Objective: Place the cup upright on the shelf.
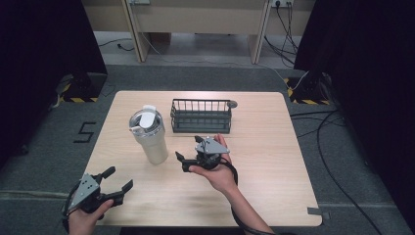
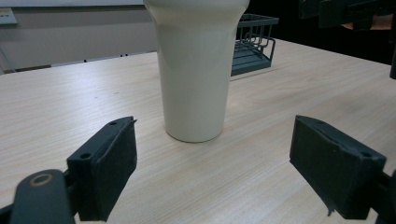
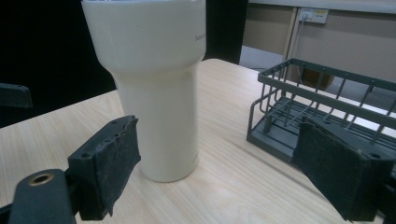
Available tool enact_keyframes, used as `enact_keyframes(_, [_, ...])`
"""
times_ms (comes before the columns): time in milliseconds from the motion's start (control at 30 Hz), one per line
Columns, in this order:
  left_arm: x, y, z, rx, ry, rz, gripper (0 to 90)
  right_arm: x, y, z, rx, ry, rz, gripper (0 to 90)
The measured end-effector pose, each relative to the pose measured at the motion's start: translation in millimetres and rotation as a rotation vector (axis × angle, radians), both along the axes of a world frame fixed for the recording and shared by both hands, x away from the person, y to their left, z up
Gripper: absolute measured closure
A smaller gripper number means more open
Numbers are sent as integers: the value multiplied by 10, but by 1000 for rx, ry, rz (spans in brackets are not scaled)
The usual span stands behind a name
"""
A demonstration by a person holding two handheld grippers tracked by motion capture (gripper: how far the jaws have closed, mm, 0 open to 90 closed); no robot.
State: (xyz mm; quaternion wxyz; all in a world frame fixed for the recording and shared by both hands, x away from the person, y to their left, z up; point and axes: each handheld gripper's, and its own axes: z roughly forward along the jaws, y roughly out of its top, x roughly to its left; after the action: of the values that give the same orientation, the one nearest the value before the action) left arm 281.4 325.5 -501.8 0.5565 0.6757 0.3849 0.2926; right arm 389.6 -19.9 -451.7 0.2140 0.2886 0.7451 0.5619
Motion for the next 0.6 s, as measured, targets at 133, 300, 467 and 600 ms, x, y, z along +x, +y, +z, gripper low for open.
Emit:
enact_keyframes(133, [1, 1, 0, -1, 0, 0, 143, 30, 76, -25, 3, 11, 9, 145])
enact_keyframes(300, [0, 1, 1, -2, -1, 0, 143, 52, 135, -38, 9, 18, 13, 145])
enact_keyframes(467, [-1, 2, 2, -3, -1, 0, 143, 80, 193, -46, 9, 17, 25, 145])
enact_keyframes(600, [0, 3, 2, -3, -1, 0, 143, 98, 229, -53, 8, 19, 27, 145])
